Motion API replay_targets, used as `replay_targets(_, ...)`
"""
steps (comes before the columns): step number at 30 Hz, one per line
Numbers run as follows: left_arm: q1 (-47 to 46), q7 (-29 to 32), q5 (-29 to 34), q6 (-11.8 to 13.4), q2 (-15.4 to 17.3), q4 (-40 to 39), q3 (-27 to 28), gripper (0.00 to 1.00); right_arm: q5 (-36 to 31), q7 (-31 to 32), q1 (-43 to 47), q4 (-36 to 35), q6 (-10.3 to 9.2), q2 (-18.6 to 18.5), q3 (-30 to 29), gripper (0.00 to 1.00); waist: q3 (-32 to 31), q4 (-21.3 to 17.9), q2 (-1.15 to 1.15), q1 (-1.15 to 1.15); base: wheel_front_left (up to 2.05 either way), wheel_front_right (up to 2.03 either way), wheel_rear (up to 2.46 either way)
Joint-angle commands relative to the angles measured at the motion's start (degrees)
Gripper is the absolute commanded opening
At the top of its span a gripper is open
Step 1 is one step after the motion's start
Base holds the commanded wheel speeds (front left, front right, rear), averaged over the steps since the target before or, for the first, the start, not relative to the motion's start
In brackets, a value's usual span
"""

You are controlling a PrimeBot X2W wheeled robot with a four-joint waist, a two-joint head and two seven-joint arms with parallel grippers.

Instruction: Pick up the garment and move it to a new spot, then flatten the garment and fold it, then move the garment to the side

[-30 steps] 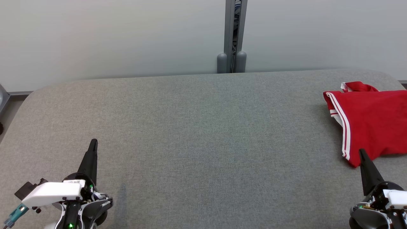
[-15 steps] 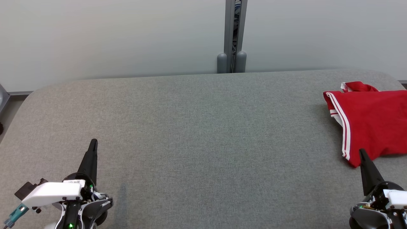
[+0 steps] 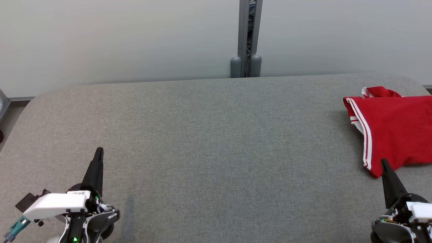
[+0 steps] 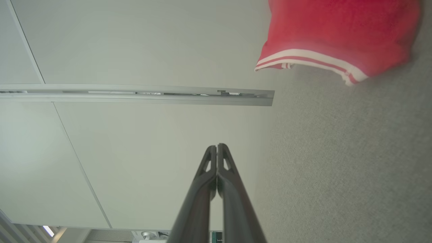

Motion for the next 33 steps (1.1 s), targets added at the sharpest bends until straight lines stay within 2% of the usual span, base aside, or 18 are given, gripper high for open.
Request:
replay_targets(1, -1.08, 0.16, 0.38, -0.10, 0.24, -0.01, 0.22, 0.00, 0.28, -0.37, 0.36, -0.19, 0.02, -0.54, 0.03, 0.00, 0.00, 0.00, 0.00, 0.00, 0.00, 0.00, 0.00)
replay_targets(33, -1.09, 0.38, 0.64, -0.06, -0.01, -0.03, 0.57, 0.00, 1.51, -1.49, 0.54, -0.38, 0.02, -1.50, 1.30, 0.00, 0.00, 0.00, 0.00, 0.00, 0.00, 0.00, 0.00)
